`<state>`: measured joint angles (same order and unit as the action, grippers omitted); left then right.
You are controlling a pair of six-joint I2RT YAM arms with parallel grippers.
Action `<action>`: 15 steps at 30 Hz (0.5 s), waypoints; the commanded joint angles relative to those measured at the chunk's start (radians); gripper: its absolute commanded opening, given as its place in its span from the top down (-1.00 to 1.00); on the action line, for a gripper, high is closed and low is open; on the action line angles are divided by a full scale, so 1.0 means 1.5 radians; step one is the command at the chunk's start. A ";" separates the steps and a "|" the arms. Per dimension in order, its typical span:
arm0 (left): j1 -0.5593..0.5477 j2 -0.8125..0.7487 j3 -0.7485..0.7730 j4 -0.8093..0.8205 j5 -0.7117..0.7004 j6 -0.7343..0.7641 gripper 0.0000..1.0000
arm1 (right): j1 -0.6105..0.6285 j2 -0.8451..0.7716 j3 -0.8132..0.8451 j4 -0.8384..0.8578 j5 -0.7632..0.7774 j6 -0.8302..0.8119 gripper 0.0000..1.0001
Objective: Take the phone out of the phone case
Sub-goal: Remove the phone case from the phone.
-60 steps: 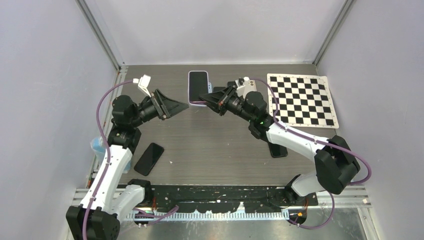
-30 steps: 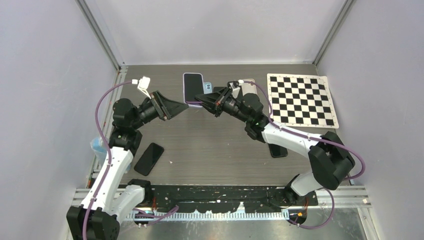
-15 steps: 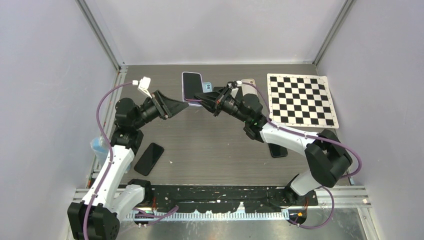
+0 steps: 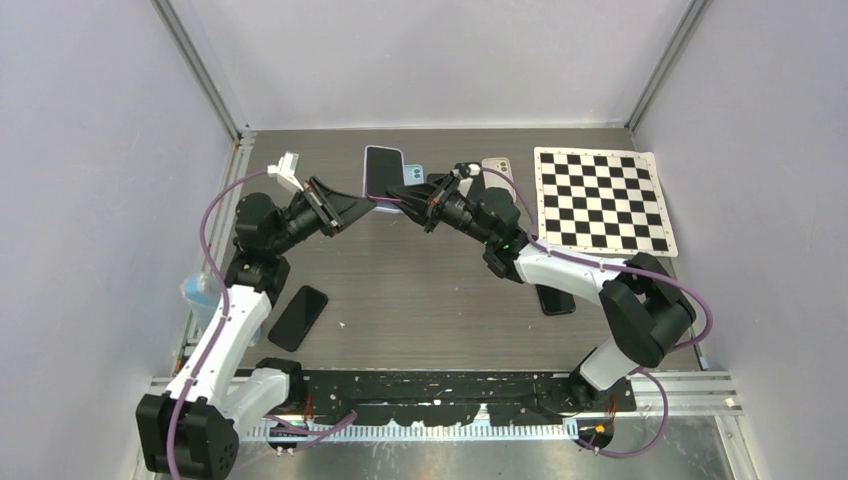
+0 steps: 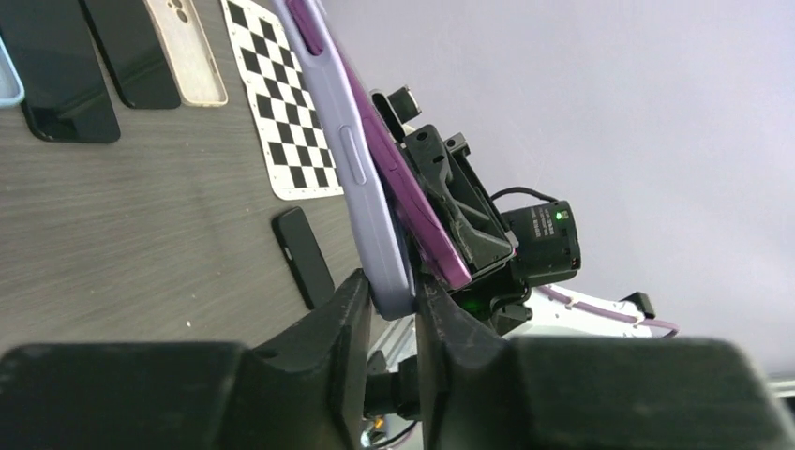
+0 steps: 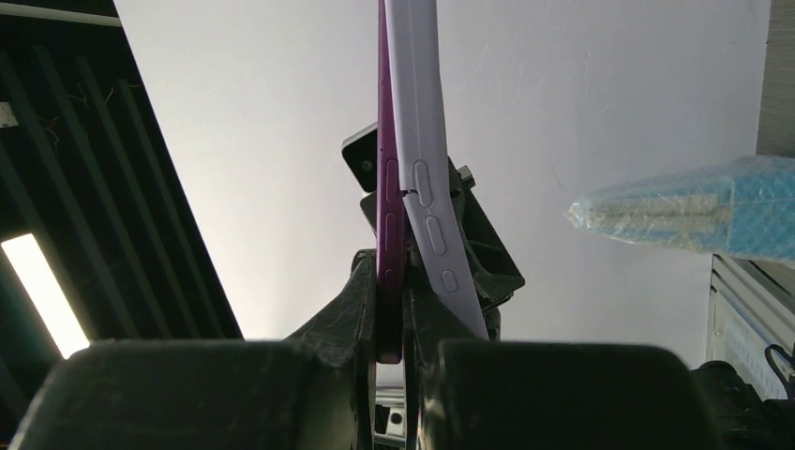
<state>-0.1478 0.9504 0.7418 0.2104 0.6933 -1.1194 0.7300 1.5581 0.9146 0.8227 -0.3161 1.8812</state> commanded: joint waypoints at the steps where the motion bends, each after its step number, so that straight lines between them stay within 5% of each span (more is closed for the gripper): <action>1: 0.003 0.031 0.013 0.016 -0.046 -0.079 0.68 | 0.014 -0.015 0.050 0.110 -0.047 -0.022 0.99; 4: 0.004 0.042 0.011 0.014 -0.047 -0.074 1.00 | 0.014 -0.017 0.050 0.108 -0.048 -0.052 0.99; 10: 0.015 0.043 0.037 -0.189 -0.178 0.105 1.00 | -0.008 -0.034 0.066 0.043 -0.069 -0.131 0.99; 15: 0.040 0.085 0.041 -0.209 -0.233 0.133 1.00 | -0.018 -0.045 0.067 0.029 -0.092 -0.152 0.99</action>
<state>-0.1253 1.0245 0.7689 -0.0093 0.5213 -1.0206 0.7033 1.5669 0.9440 0.7620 -0.3656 1.7172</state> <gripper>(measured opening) 0.096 0.134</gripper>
